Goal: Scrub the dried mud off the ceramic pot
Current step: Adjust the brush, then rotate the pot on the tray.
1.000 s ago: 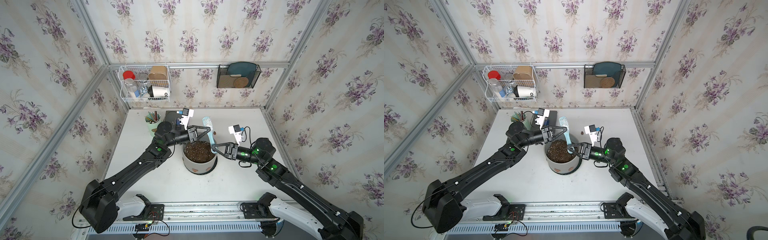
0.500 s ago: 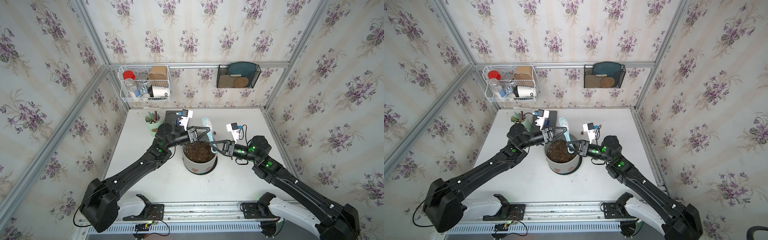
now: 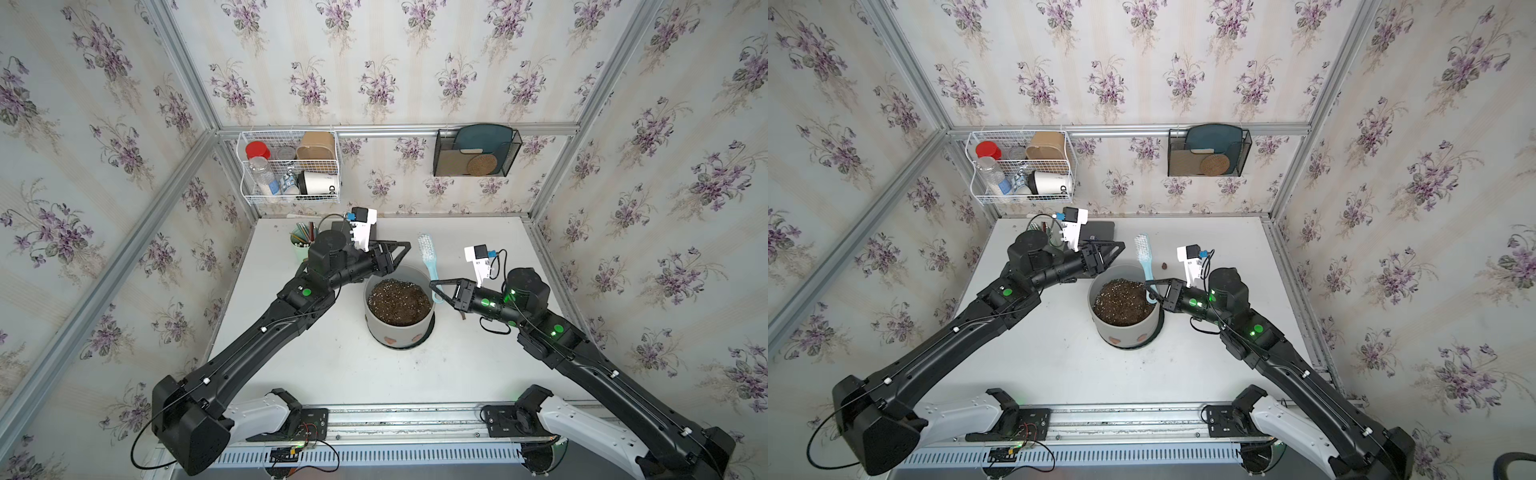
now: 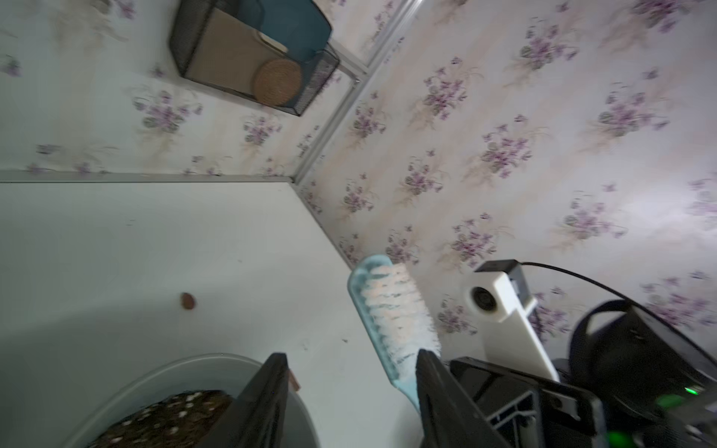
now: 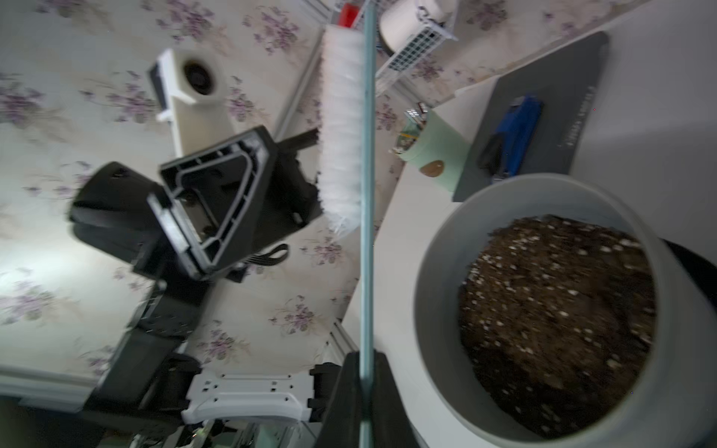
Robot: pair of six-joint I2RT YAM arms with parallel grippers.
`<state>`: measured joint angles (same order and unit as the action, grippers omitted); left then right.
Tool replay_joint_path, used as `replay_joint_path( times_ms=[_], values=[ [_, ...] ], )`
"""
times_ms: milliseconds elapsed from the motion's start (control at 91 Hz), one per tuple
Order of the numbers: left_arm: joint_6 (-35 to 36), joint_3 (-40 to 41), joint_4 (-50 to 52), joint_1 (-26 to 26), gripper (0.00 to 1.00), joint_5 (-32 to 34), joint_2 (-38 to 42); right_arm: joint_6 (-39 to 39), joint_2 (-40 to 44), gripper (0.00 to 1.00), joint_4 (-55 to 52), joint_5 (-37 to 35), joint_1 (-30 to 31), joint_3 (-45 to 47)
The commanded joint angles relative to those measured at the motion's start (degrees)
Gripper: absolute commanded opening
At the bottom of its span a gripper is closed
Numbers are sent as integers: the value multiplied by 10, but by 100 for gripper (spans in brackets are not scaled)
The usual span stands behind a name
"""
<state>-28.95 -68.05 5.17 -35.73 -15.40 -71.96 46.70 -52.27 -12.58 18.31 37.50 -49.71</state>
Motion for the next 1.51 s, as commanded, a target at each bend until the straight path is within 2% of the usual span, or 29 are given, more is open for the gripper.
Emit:
replay_joint_path(
  times_ms=[0,77,220,429,659,791,890,1011,1066,1143,1319,1385,1495],
  values=[
    [129,-55,202,0,59,143,-56,-52,-22,0,-274,-173,0,-18],
    [154,-73,220,0,64,125,-84,-42,3,0,-312,-201,0,-4],
    [187,-94,230,0,73,110,-157,-29,32,0,-345,-206,1,15],
    [232,-148,295,0,73,102,-234,-23,59,0,-344,-193,2,53],
    [260,-169,338,0,70,154,-272,-23,61,0,-316,-170,2,77],
    [258,-176,352,0,56,156,-284,-20,64,0,-302,-156,2,90],
    [247,-177,363,0,38,147,-281,-17,67,0,-300,-152,2,99],
    [213,-191,425,-3,13,156,-273,-10,71,0,-302,-151,3,118],
    [198,-184,445,-3,10,156,-258,-5,74,0,-300,-150,4,129],
    [176,-162,455,-5,14,139,-230,3,79,0,-286,-140,4,150],
    [141,-111,427,-7,38,80,-182,17,70,0,-246,-131,22,175],
    [140,-102,405,-7,46,84,-180,20,60,0,-235,-133,33,178],
    [147,-119,393,-7,50,100,-200,32,45,0,-224,-152,60,183]
  ],
)
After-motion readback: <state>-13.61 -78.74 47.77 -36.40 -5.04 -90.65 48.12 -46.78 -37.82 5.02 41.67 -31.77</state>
